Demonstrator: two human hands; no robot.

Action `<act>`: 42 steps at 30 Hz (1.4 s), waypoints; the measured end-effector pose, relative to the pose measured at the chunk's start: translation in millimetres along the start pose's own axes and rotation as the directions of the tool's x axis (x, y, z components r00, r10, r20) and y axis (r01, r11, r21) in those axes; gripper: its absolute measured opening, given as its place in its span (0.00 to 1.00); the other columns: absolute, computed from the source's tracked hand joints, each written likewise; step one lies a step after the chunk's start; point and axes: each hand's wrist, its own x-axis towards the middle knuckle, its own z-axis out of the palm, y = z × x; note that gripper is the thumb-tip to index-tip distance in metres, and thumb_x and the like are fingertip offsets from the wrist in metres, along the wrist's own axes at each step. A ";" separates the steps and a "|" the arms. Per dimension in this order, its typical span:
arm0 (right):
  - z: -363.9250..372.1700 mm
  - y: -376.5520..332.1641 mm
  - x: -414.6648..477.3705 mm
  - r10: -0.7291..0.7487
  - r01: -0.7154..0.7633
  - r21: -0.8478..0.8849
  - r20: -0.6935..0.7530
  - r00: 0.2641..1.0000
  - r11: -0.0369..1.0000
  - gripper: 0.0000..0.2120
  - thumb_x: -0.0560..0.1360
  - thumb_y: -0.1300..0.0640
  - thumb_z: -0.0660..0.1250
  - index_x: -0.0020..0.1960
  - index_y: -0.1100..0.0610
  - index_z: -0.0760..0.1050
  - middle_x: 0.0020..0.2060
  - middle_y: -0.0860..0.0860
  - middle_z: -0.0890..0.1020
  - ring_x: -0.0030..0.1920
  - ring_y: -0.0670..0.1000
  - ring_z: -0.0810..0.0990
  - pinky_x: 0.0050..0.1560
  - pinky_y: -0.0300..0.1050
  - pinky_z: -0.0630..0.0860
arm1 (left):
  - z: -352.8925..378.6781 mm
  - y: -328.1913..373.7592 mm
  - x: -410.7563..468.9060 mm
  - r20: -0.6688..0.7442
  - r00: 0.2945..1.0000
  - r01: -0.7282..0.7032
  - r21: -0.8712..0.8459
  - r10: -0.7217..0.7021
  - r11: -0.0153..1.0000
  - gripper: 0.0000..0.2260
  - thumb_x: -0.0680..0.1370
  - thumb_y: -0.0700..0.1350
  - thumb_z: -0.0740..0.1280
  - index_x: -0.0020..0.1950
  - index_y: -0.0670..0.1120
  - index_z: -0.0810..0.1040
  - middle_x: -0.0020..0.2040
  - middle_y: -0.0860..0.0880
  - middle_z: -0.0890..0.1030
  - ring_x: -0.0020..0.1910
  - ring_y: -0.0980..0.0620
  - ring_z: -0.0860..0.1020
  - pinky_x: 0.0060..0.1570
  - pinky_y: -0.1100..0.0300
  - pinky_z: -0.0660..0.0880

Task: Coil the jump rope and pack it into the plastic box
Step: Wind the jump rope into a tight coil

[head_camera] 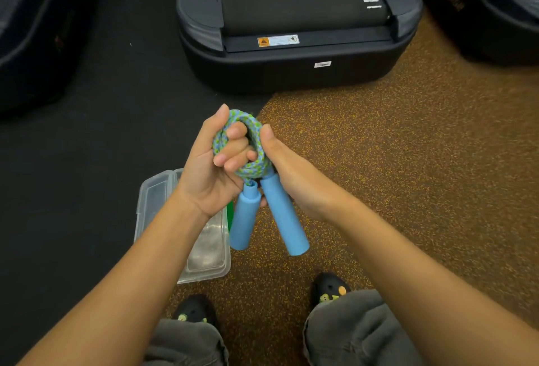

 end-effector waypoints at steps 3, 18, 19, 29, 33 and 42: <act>-2.8 -0.2 -1.5 -0.063 0.045 -0.168 -0.108 0.992 0.985 0.21 0.77 0.40 0.52 0.56 0.55 0.72 0.42 0.54 0.76 0.38 0.49 0.77 0.33 0.46 0.77 | 0.6 2.1 0.2 -0.053 0.998 0.035 0.072 -0.032 0.997 0.19 0.73 0.55 0.56 0.26 0.48 0.72 0.13 0.53 0.66 0.15 0.58 0.68 0.32 0.69 0.76; 4.8 6.9 -1.6 -0.162 0.146 -0.159 -0.094 0.982 0.976 0.14 0.78 0.42 0.51 0.50 0.45 0.73 0.51 0.56 0.80 0.45 0.44 0.75 0.54 0.45 0.74 | -4.7 11.3 -2.2 -0.057 0.983 0.185 0.350 -0.176 0.918 0.18 0.70 0.59 0.62 0.27 0.47 0.70 0.16 0.54 0.67 0.19 0.59 0.70 0.37 0.67 0.76; 5.7 8.2 -0.4 -0.168 0.153 -0.157 -0.088 0.982 0.976 0.14 0.78 0.41 0.51 0.50 0.45 0.73 0.53 0.59 0.80 0.47 0.45 0.76 0.56 0.48 0.74 | -4.3 13.1 -3.0 -0.053 0.980 0.196 0.366 -0.190 0.910 0.17 0.69 0.59 0.63 0.28 0.47 0.70 0.16 0.54 0.67 0.20 0.59 0.71 0.37 0.66 0.76; 3.2 6.7 -1.1 -0.281 0.282 -0.242 0.039 0.959 0.928 0.12 0.76 0.40 0.52 0.47 0.43 0.71 0.52 0.61 0.78 0.51 0.55 0.79 0.58 0.56 0.75 | -0.7 30.3 -11.2 -0.028 0.976 0.184 0.635 -0.215 0.750 0.21 0.66 0.61 0.67 0.22 0.46 0.72 0.18 0.51 0.73 0.24 0.56 0.75 0.39 0.65 0.77; 3.0 7.8 3.2 -0.312 0.316 -0.267 0.061 0.948 0.910 0.13 0.73 0.38 0.55 0.48 0.44 0.72 0.50 0.62 0.78 0.51 0.57 0.80 0.55 0.61 0.75 | 0.9 33.9 -14.9 -0.006 0.981 0.148 0.679 -0.196 0.719 0.21 0.64 0.62 0.69 0.22 0.47 0.73 0.18 0.52 0.73 0.23 0.56 0.74 0.39 0.66 0.77; -4.3 9.8 9.8 -0.303 0.299 -0.289 0.031 0.952 0.909 0.14 0.75 0.41 0.57 0.46 0.51 0.71 0.42 0.55 0.78 0.43 0.51 0.78 0.51 0.56 0.76 | 9.2 18.9 -8.8 -0.150 0.987 0.065 0.721 0.063 0.690 0.19 0.69 0.51 0.64 0.20 0.43 0.70 0.17 0.48 0.72 0.19 0.55 0.72 0.29 0.65 0.75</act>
